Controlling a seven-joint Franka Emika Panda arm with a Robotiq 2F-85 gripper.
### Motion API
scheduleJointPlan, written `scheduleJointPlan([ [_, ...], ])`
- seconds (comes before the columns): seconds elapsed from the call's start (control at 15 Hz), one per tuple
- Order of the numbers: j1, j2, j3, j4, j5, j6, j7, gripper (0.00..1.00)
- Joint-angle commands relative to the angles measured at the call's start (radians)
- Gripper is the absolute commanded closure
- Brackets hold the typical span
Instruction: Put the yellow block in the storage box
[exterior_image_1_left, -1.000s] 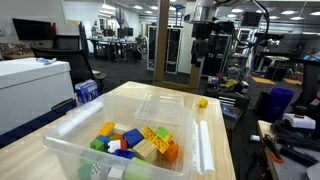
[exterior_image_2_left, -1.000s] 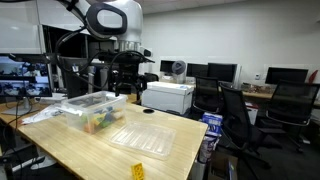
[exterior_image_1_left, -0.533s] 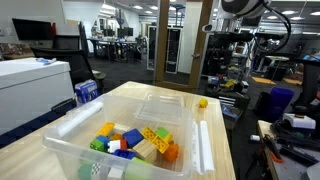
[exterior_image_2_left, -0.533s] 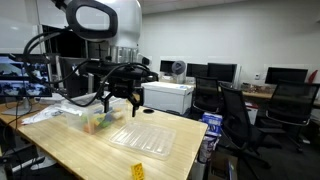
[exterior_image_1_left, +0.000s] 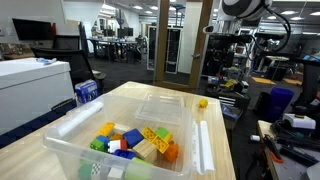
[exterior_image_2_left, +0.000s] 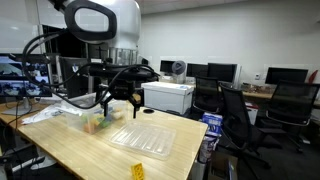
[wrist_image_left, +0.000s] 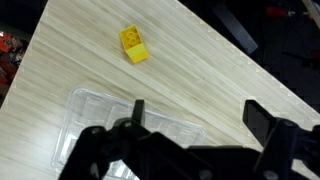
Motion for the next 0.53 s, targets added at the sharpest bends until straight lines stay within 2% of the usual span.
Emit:
scheduleJointPlan([
  [0.0,-0.024,-0.019,-0.032,-0.084,-0.037,0.122,-0.215,0.0],
  [0.27,-0.045,-0.003,-0.08,-0.149,-0.04,0.251,-0.48,0.0],
  [0.47,-0.04,0.035,-0.101,-0.151,0.014,0.316,-0.692,0.0],
])
